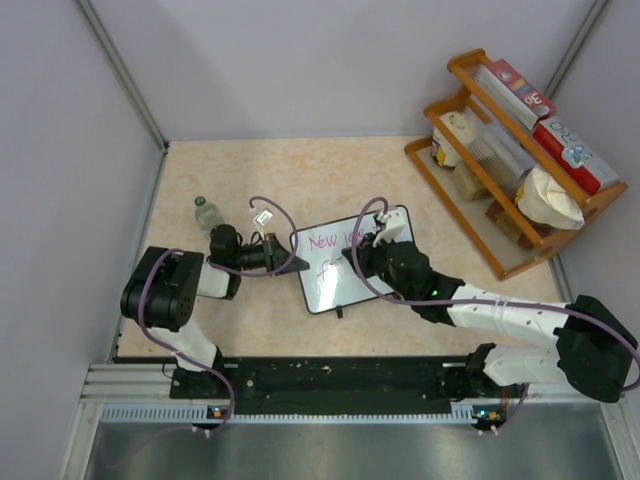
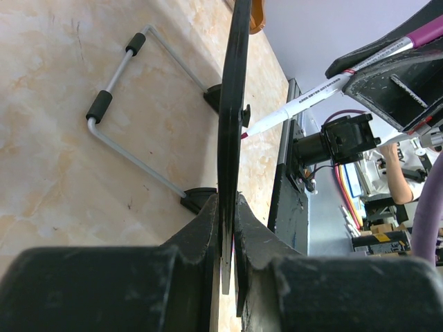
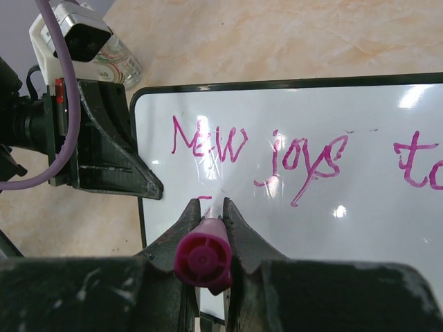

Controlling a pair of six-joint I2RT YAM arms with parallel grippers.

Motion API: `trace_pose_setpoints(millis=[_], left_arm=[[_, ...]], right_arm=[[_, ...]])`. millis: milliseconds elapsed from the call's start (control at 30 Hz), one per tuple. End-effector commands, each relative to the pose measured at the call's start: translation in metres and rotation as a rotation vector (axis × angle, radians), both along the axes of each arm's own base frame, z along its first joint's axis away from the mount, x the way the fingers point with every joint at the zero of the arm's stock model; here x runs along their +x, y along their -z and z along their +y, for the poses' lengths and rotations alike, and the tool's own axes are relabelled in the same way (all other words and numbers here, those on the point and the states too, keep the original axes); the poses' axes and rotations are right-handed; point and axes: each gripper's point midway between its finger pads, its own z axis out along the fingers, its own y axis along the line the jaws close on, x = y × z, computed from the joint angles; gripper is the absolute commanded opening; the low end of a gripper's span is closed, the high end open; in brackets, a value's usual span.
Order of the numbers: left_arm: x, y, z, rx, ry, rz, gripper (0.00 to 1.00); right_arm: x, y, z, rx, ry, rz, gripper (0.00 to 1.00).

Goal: Write a sentence on the whiteboard

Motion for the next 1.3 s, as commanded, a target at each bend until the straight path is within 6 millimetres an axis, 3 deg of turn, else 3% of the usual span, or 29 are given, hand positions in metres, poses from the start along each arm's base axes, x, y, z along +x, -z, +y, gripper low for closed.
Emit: trace_pose_setpoints(millis=[0,300,1000,1267], left_arm=[[0.0,-0.003,0.0,-0.007,0.007,-0.019,0.0],[0.0,-0.003,0.001,-0.007,0.005,-0.021,0.0],[0.0,-0.003,0.0,-0.007,0.005,-0.018,0.0],[0.0,-0.003,0.0,-0.007,0.007,-0.018,0.0]], right_arm=[[0.009,-0.024,0.004,0.054,0.016,-0.037,0.0],[0.0,-0.038,-0.011,0.086,0.024,-0.061,0.0],[0.001,-0.002,-0.016,0.012,0.045,-0.011,0.0],[0.001,-0.006,-0.015,0.024,0.045,-0.025,0.0]])
